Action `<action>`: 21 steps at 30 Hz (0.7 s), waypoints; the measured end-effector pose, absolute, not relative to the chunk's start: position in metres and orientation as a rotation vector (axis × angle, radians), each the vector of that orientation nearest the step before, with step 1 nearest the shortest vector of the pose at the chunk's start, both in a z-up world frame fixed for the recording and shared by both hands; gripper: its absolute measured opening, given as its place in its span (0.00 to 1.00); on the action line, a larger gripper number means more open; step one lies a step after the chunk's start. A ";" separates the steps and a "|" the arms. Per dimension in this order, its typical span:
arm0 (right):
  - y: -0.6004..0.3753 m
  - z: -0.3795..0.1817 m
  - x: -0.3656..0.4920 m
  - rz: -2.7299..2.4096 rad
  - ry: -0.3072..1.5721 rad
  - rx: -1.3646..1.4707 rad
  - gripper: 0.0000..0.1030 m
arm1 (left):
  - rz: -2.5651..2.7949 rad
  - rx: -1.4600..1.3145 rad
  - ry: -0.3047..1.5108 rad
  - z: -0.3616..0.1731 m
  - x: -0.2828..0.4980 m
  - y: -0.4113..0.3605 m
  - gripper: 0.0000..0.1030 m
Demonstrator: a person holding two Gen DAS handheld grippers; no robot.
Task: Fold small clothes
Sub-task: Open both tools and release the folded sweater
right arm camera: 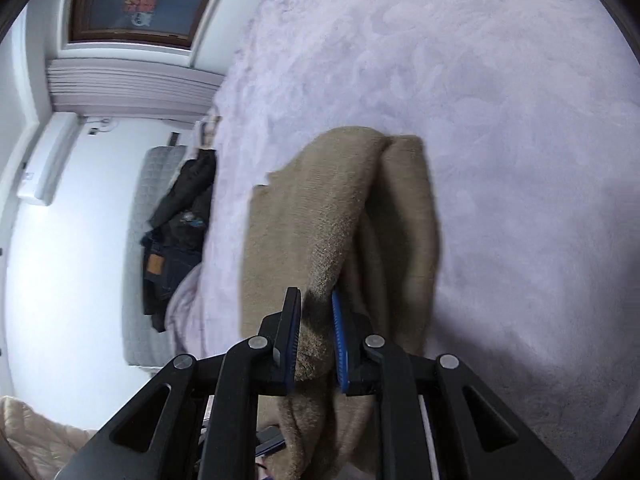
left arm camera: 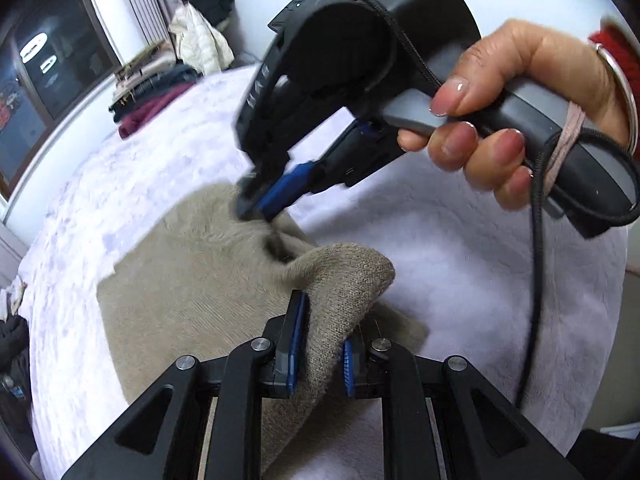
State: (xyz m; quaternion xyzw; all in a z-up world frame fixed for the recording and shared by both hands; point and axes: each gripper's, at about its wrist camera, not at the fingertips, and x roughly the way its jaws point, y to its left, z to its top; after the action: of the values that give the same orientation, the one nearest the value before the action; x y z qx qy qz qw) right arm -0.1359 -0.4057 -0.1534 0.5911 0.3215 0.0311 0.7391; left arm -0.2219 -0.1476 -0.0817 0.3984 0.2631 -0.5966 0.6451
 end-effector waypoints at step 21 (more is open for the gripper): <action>-0.328 -0.178 -0.209 0.208 0.640 1.563 0.68 | -0.876 0.451 1.106 -0.074 -0.026 -0.104 0.79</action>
State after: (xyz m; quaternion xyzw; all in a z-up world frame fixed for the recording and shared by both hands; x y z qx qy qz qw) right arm -0.2093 -0.3281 -0.1782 0.6905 0.2827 0.0920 0.6594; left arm -0.0259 -0.1040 -0.0738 0.2055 0.5037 -0.3992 0.7381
